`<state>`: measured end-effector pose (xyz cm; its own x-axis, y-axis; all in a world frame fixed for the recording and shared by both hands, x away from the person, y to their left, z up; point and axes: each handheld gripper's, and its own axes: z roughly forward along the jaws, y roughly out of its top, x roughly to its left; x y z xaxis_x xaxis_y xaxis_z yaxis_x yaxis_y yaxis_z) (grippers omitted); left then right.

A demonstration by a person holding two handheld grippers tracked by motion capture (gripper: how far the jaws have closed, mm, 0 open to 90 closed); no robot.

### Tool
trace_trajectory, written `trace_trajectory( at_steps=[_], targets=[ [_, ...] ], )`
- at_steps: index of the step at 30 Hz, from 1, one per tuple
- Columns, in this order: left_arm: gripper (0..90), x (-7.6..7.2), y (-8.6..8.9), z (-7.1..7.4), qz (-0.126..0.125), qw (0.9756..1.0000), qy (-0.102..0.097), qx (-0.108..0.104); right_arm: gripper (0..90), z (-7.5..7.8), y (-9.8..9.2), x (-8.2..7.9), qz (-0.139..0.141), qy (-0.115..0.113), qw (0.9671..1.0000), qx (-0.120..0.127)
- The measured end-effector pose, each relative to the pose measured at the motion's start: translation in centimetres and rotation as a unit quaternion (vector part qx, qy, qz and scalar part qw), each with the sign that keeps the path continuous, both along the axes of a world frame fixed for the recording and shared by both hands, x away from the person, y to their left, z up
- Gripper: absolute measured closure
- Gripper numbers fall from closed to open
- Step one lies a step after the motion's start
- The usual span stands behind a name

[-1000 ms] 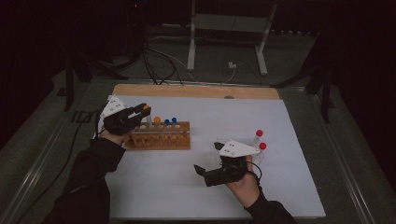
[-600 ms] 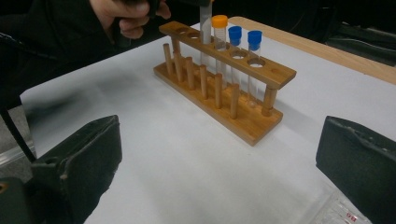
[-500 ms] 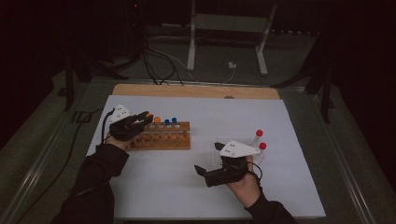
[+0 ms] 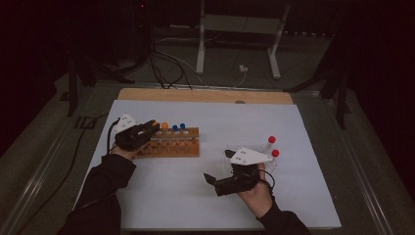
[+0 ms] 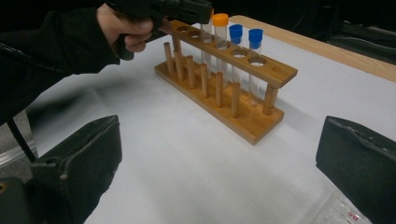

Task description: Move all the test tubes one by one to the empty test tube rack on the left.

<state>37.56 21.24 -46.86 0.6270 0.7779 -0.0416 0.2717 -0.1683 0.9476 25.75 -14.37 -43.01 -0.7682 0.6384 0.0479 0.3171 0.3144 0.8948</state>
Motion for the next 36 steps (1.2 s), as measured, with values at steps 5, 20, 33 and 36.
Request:
trace_trajectory(
  at_steps=[5, 20, 33, 36],
  targets=[
    [71.6, 0.0, 0.0, 0.0, -0.002, 1.0, 0.005, 0.002, 0.6, 0.0, 0.0, 0.0, 0.0, 0.0, 1.0, -0.001],
    [30.0, -1.8, 0.5, 2.1, -0.024, 0.9996, 0.018, -0.001, 0.5, 1.1, -0.3, -0.1, 0.003, -0.014, 0.9998, 0.009],
    [1.9, -7.4, 0.3, 3.4, -0.12, 0.992, 0.023, -0.032, 0.5, 3.0, -2.7, -0.3, -0.024, -0.047, 0.9984, 0.019],
    [1.5, -8.2, 0.2, 3.2, -0.142, 0.989, 0.026, -0.032, 0.6, 3.0, -3.9, -0.4, -0.044, -0.055, 0.9974, 0.013]
  ],
)
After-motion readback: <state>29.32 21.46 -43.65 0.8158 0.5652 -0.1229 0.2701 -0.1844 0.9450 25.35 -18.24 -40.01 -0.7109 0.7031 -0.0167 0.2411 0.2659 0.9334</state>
